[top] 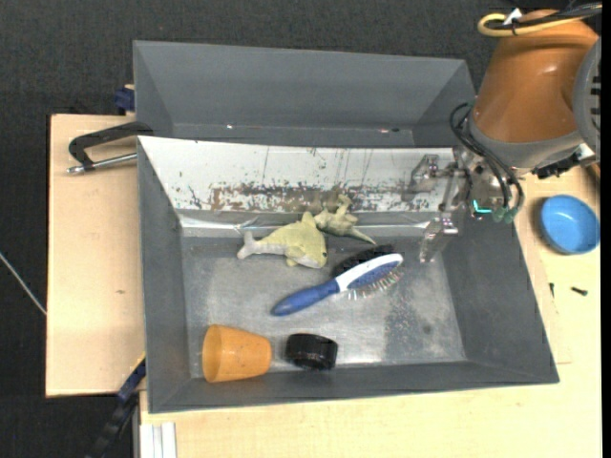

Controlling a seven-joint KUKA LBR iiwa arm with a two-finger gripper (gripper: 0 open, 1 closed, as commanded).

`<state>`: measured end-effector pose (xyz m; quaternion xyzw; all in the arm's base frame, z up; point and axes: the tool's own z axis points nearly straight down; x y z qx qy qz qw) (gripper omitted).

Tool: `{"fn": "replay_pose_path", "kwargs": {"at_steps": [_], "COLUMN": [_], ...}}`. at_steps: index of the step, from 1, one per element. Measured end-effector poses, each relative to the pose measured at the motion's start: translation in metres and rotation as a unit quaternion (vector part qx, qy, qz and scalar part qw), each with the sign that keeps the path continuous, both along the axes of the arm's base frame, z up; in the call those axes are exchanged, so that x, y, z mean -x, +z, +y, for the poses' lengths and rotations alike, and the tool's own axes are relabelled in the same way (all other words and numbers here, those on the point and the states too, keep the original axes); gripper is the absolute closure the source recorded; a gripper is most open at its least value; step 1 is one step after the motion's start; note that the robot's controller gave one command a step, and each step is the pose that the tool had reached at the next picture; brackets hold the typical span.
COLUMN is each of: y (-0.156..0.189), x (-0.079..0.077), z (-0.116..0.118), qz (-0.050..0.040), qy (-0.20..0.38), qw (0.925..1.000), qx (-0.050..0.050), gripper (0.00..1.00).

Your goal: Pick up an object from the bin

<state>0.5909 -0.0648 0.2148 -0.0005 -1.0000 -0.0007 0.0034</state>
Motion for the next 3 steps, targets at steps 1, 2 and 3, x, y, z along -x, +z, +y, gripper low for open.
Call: {"fn": "replay_pose_path", "kwargs": {"at_steps": [1, 2, 3], "y": [-0.130, -0.132, 0.038], "x": [-0.006, -0.006, -0.002], "z": [0.030, 0.031, 0.052], "qz": [-0.0048, -0.0050, -0.0110], "qy": [0.052, 0.053, 0.049], "qw": [0.9986, 0.9986, 0.9987], "qx": [0.001, 0.001, 0.001], "gripper": [0.00, 1.00, 1.00]}}
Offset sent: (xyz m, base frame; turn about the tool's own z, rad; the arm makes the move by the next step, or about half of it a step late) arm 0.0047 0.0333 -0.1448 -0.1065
